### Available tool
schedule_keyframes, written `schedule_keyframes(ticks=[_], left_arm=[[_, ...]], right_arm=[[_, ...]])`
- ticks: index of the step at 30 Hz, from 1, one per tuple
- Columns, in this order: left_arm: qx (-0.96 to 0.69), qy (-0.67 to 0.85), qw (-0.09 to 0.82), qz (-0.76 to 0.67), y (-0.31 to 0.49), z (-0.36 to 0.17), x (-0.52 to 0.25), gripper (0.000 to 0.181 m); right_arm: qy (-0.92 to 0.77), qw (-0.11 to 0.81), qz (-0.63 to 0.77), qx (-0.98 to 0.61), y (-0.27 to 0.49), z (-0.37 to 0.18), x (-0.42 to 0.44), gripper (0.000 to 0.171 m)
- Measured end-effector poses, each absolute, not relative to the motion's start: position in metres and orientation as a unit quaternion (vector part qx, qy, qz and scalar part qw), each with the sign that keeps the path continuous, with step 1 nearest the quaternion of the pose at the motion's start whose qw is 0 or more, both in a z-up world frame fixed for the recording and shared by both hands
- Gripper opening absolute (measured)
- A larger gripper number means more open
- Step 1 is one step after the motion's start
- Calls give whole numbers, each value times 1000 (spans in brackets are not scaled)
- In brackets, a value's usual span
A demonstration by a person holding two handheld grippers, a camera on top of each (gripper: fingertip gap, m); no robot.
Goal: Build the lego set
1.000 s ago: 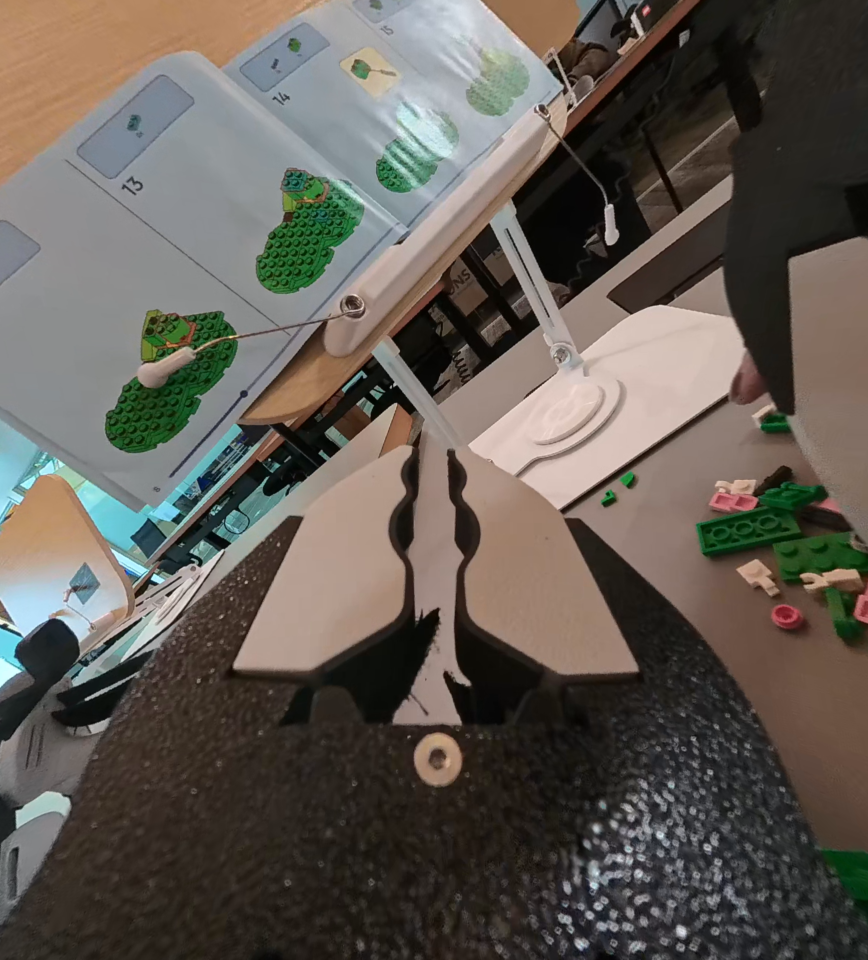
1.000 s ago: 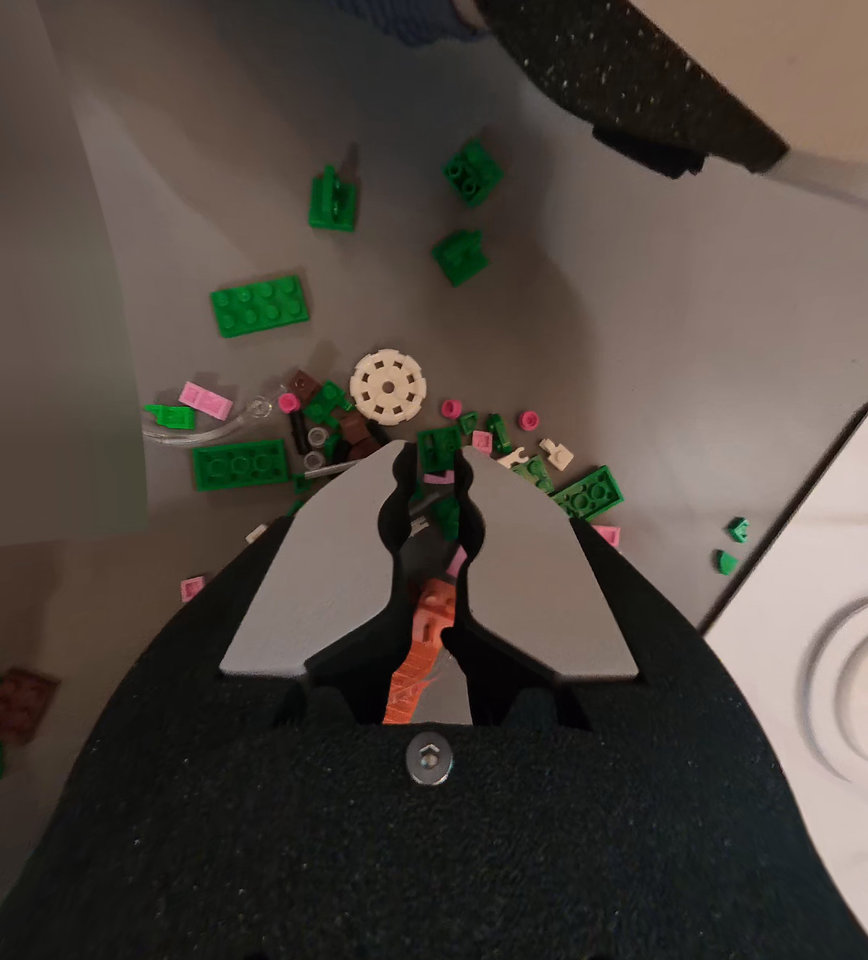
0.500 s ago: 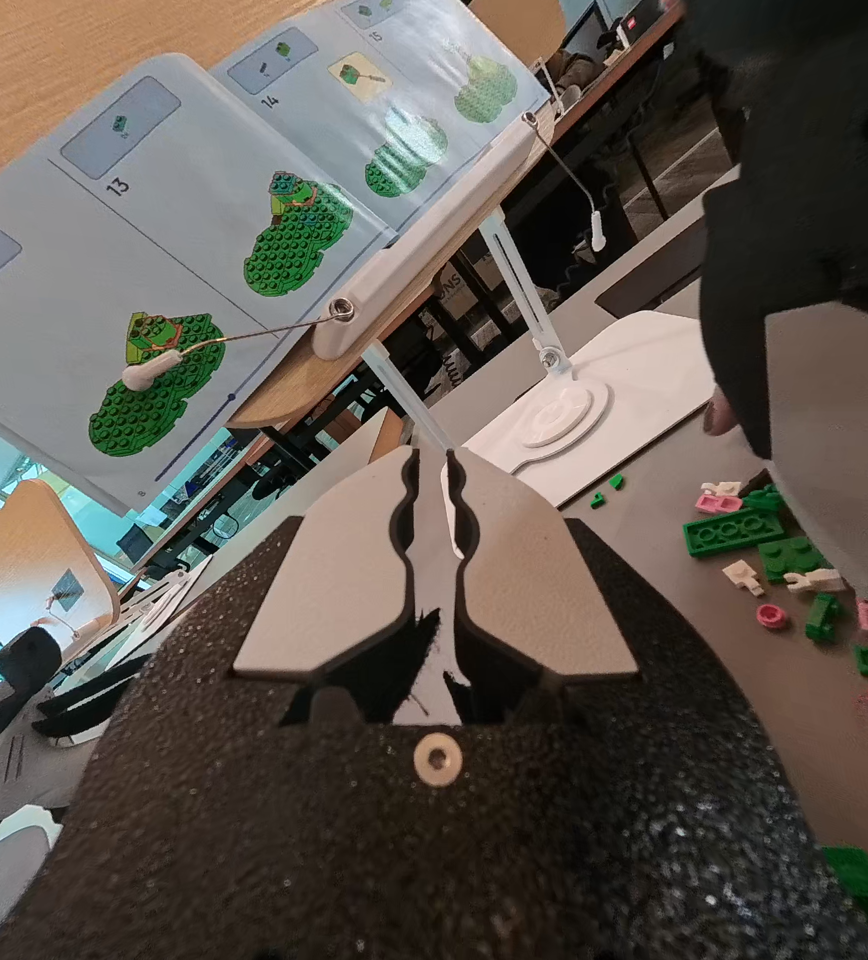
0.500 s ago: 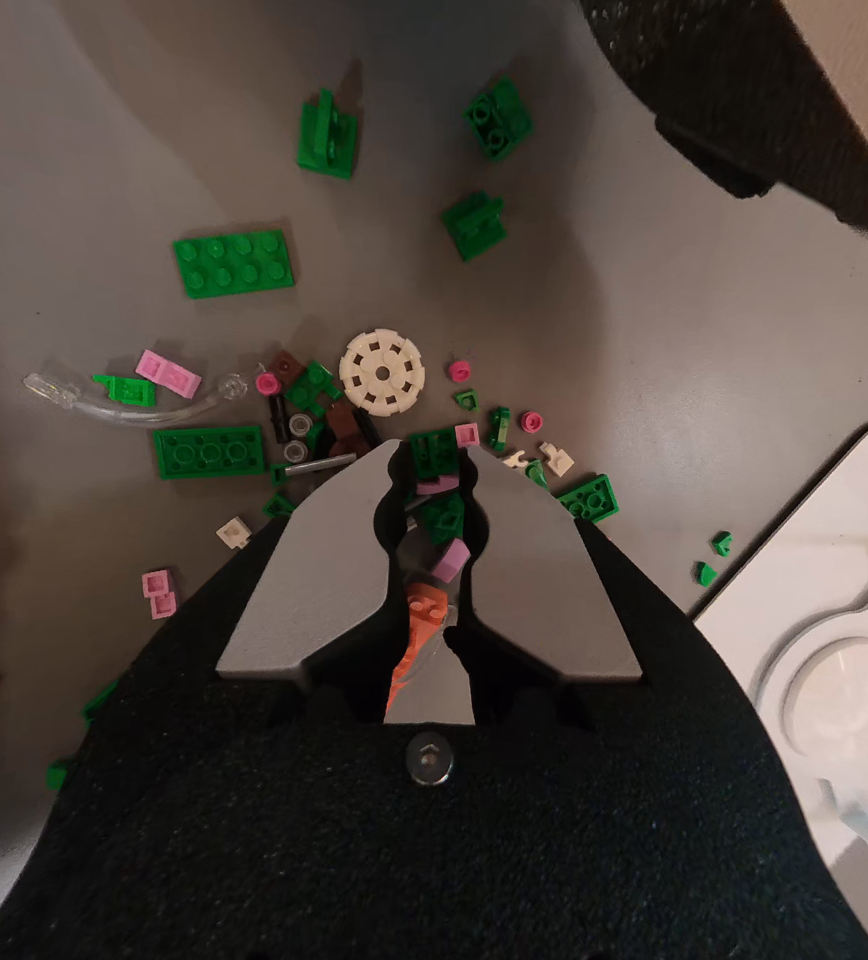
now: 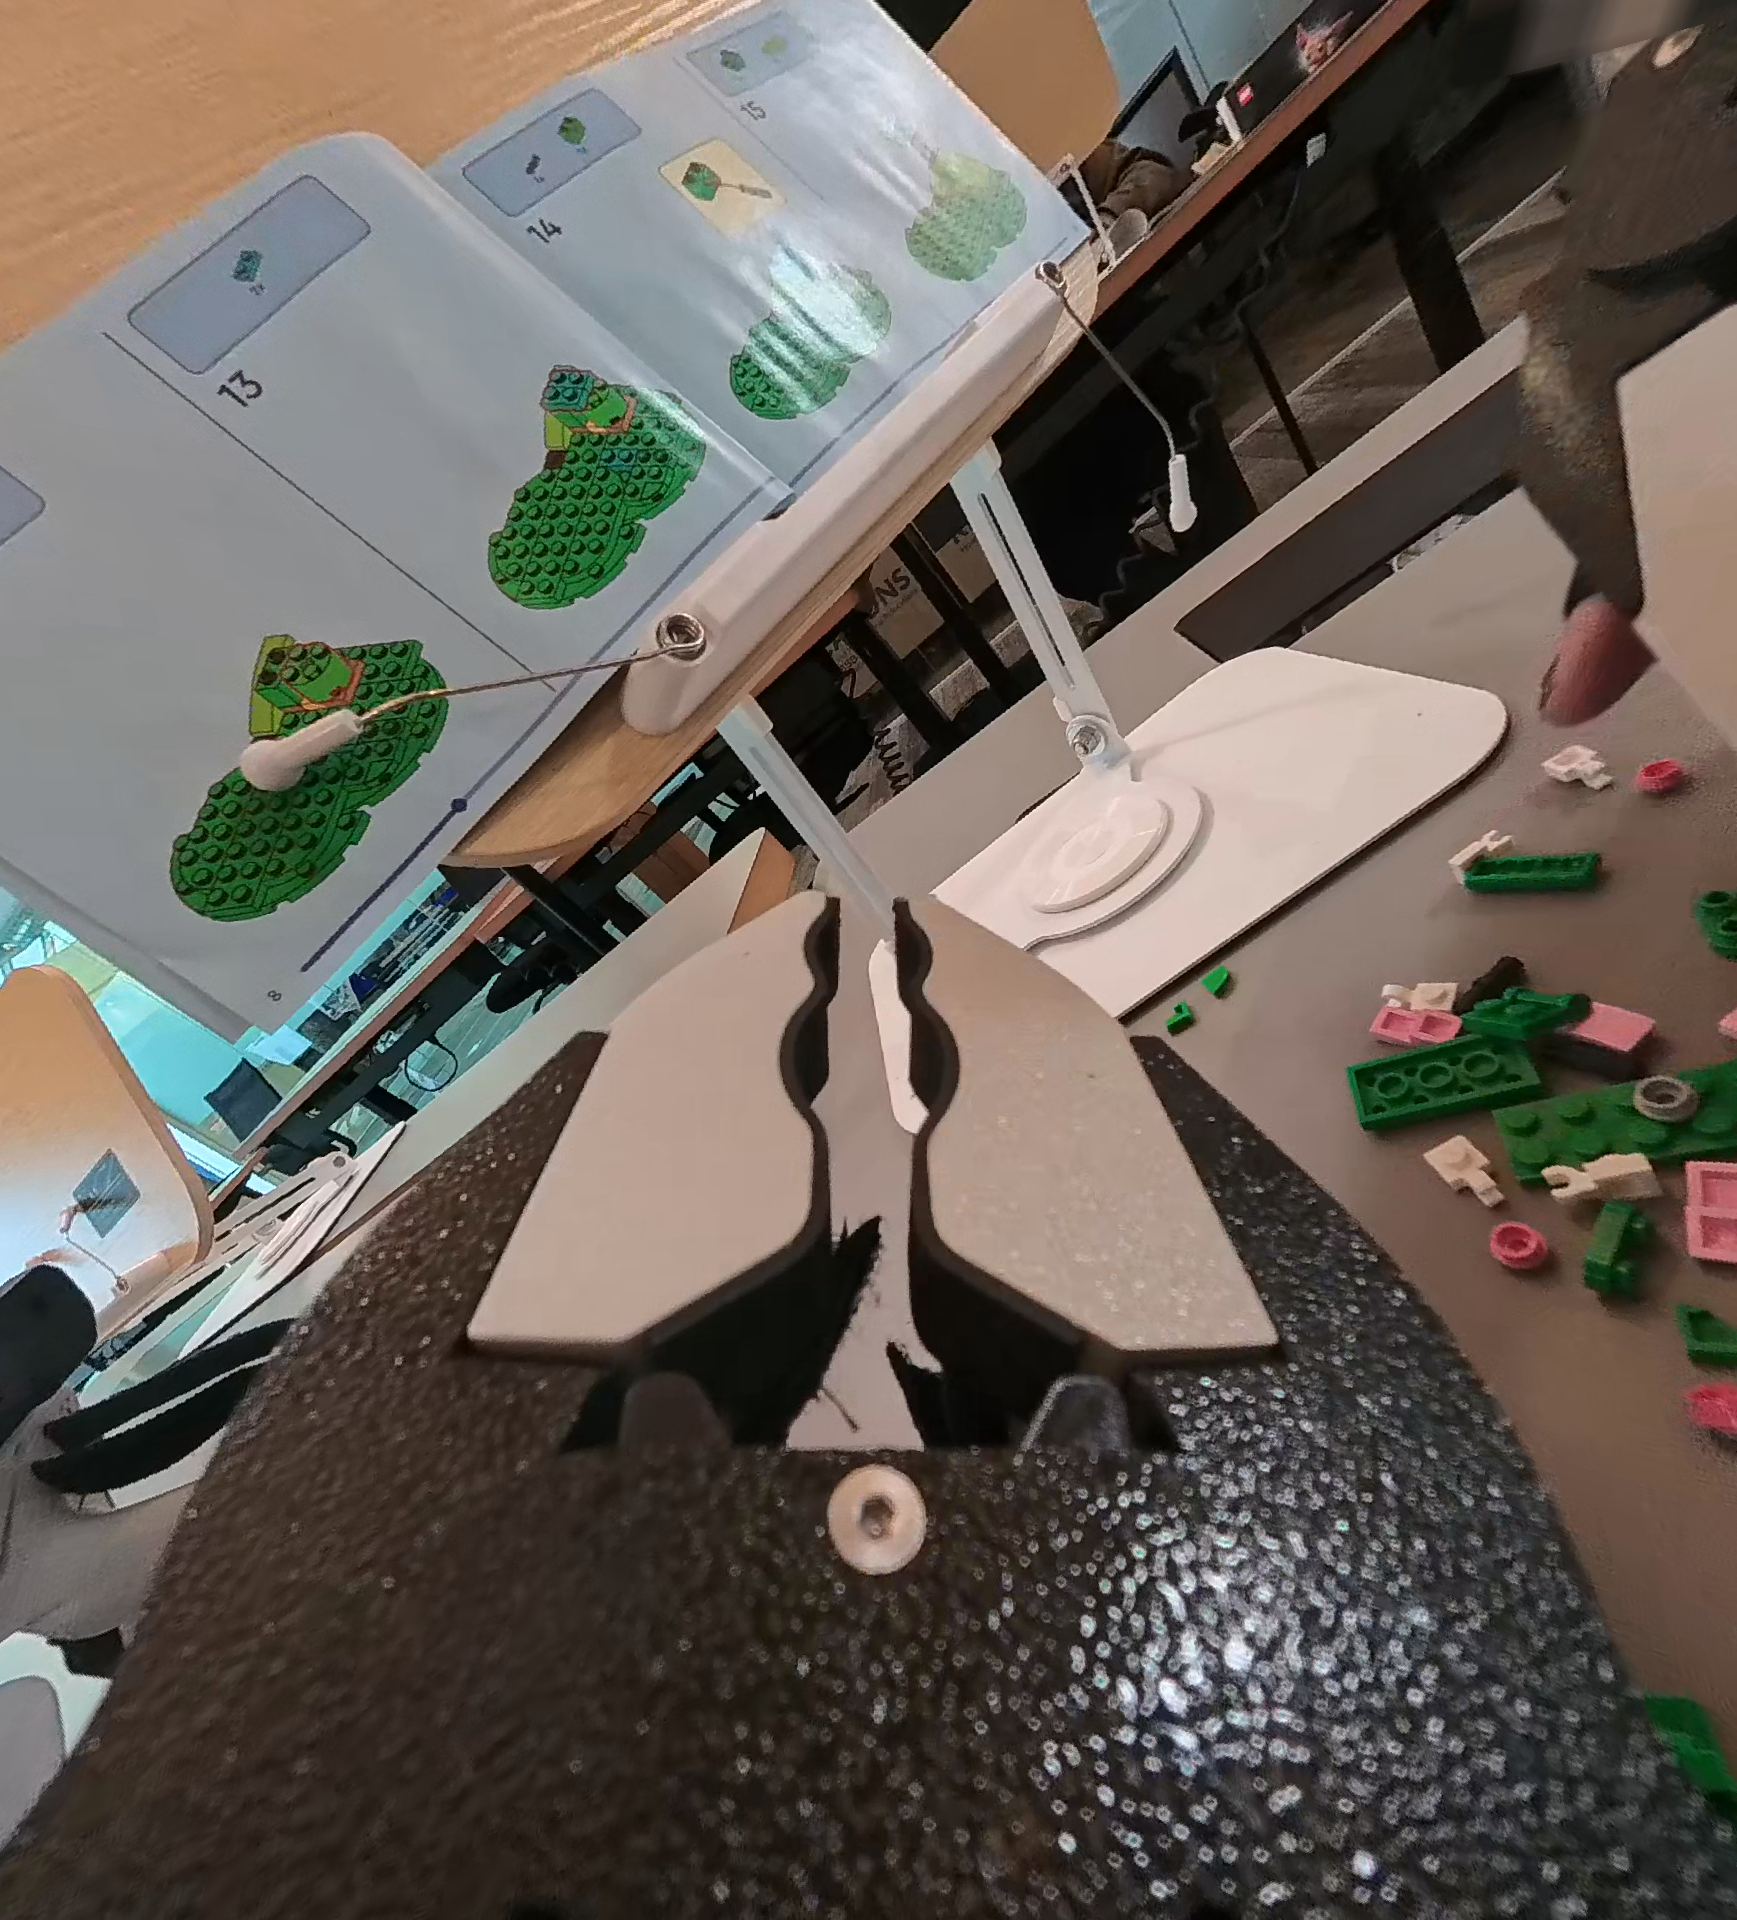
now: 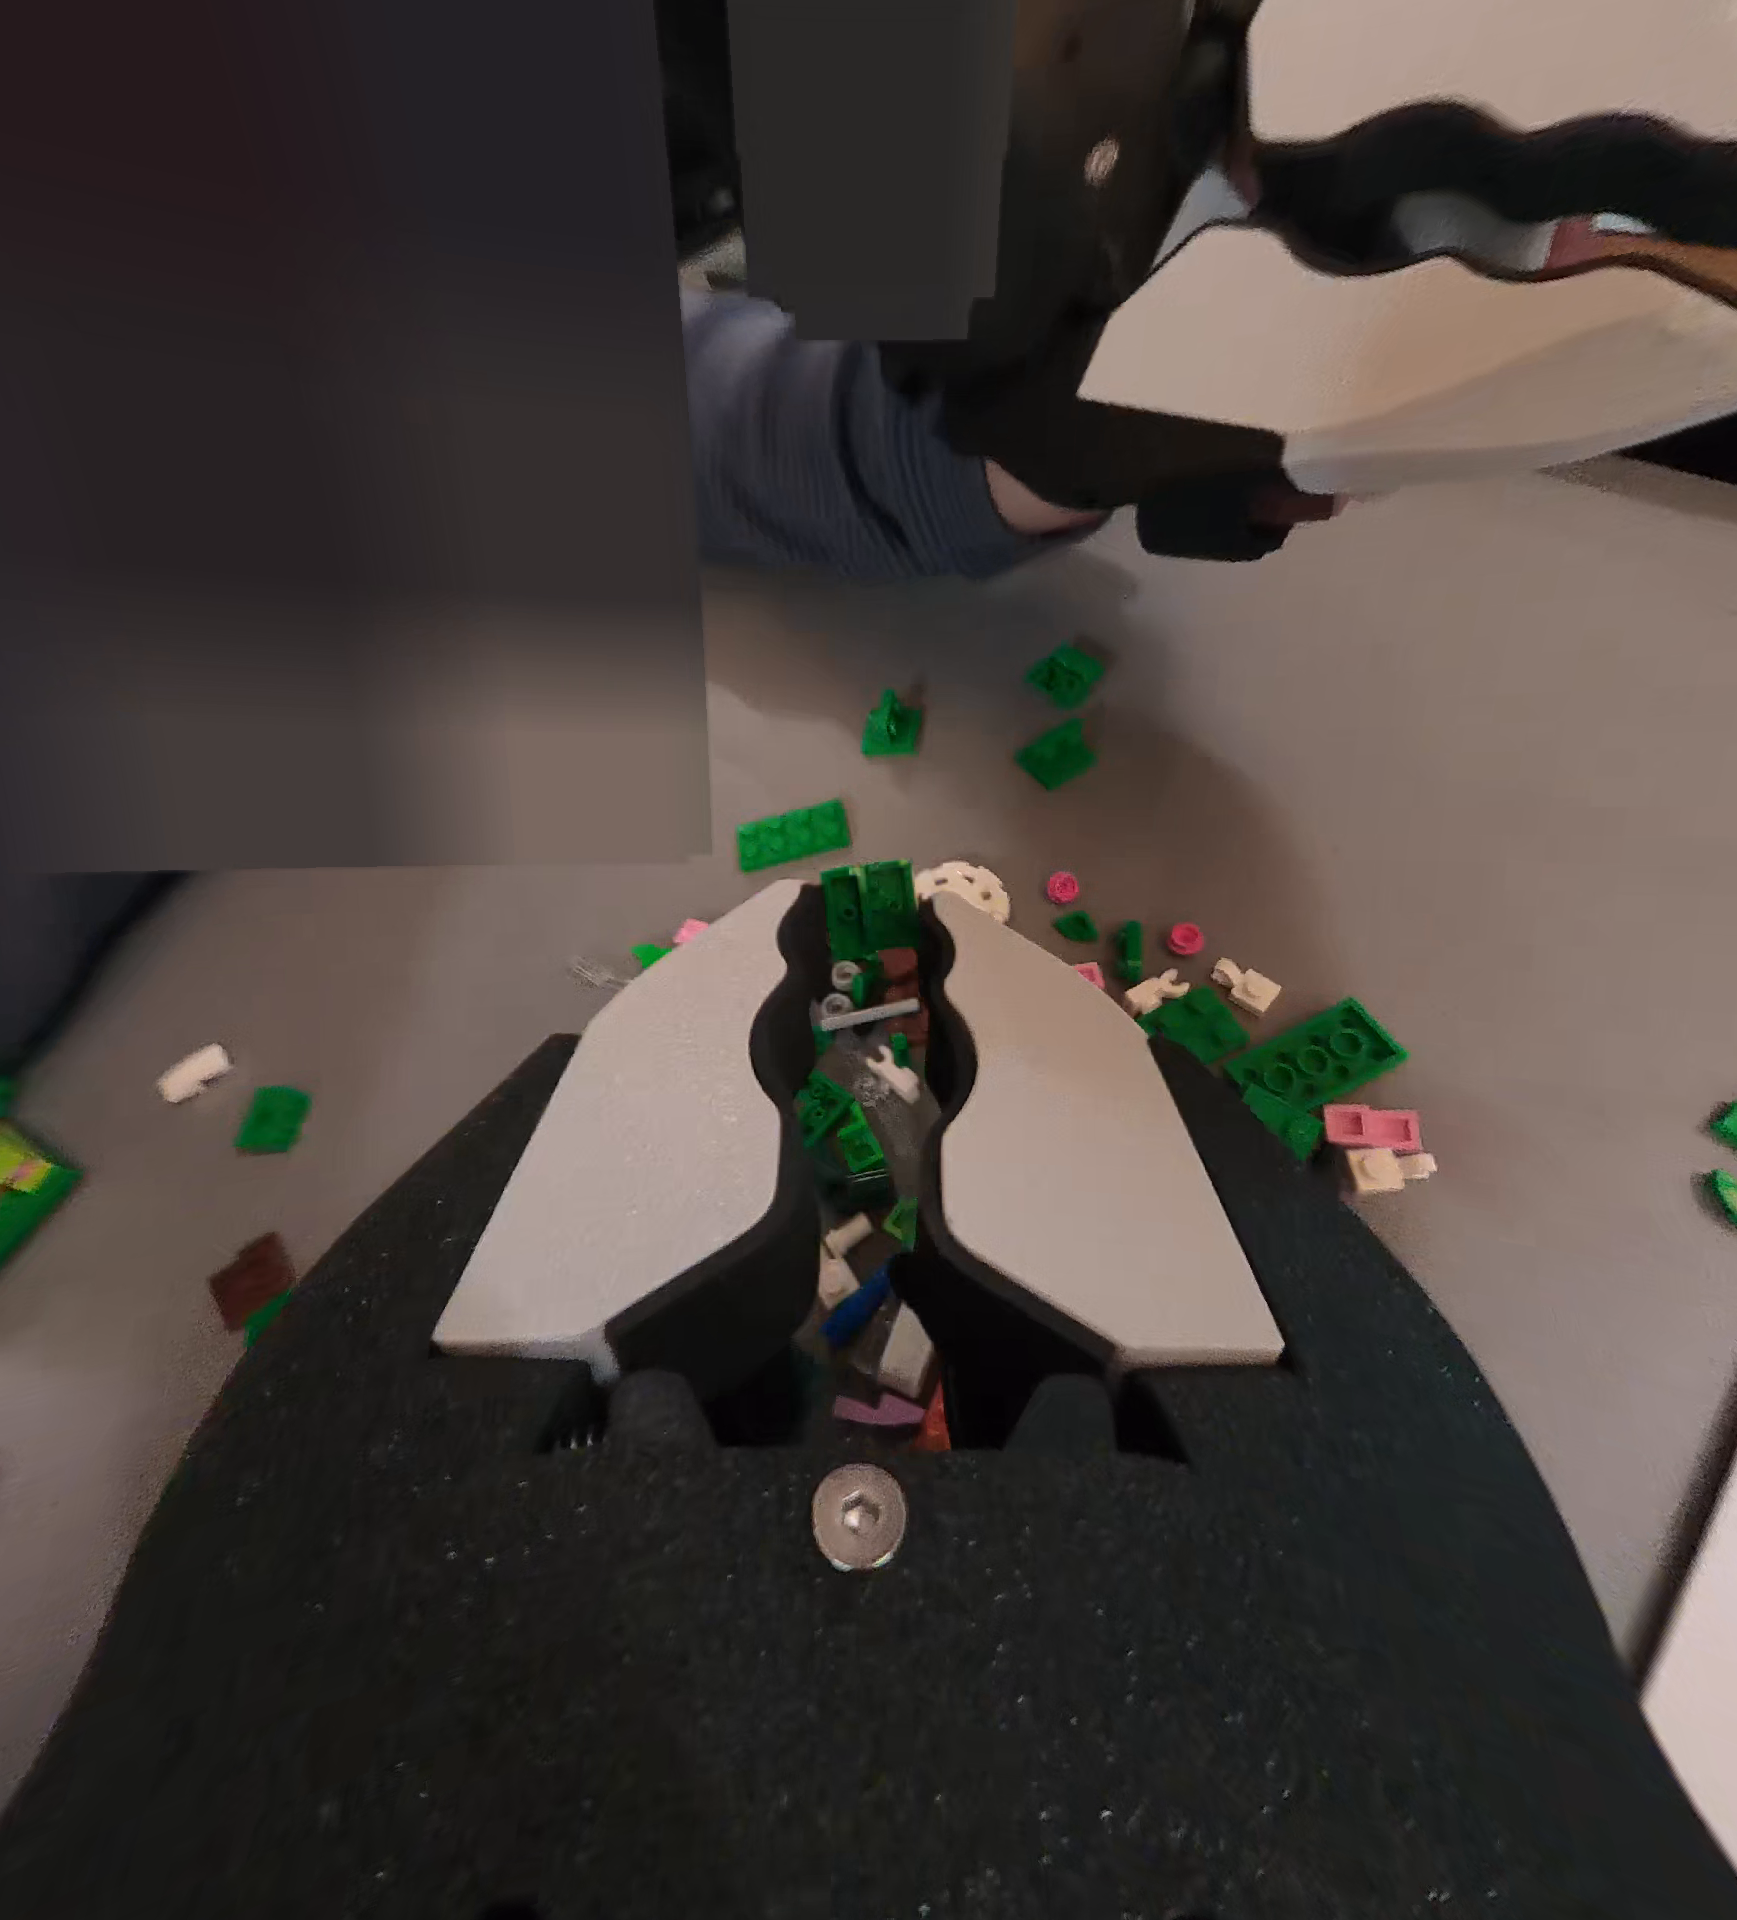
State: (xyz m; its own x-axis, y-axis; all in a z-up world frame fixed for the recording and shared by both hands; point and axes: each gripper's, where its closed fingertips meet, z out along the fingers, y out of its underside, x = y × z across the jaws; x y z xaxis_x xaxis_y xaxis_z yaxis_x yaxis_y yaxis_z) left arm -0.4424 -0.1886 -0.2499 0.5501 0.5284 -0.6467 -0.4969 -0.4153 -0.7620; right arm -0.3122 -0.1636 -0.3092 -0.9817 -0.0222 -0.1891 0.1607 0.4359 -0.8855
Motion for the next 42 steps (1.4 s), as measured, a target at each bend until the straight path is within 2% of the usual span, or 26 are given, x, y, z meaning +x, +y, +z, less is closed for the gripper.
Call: schedule_keyframes(ticks=[14, 18, 20, 29, 33, 38, 42], left_arm=[[-690, 43, 568, 447, -175, -250, -423, 13], [-658, 190, 664, 300, -155, -246, -352, 43], [-674, 221, 644, 285, -149, -254, -341, 49], [-678, 339, 566, 323, -135, -280, -309, 45], [-676, 358, 553, 329, -133, -285, -305, 32], [-681, 364, 544, 329, -134, -288, -305, 6], [-690, 364, 542, 313, -134, -290, -304, 5]], right_arm=[[810, 93, -573, 89, -143, -298, -317, 16], [798, 100, -587, 95, -141, -292, -318, 15], [789, 112, -597, 99, -141, -288, -317, 16], [792, 149, -585, 89, -145, -290, -309, 16], [795, 161, -579, 82, -148, -290, -305, 16], [796, 165, -577, 77, -149, -288, -303, 15], [803, 161, -569, 75, -150, -290, -302, 15]])
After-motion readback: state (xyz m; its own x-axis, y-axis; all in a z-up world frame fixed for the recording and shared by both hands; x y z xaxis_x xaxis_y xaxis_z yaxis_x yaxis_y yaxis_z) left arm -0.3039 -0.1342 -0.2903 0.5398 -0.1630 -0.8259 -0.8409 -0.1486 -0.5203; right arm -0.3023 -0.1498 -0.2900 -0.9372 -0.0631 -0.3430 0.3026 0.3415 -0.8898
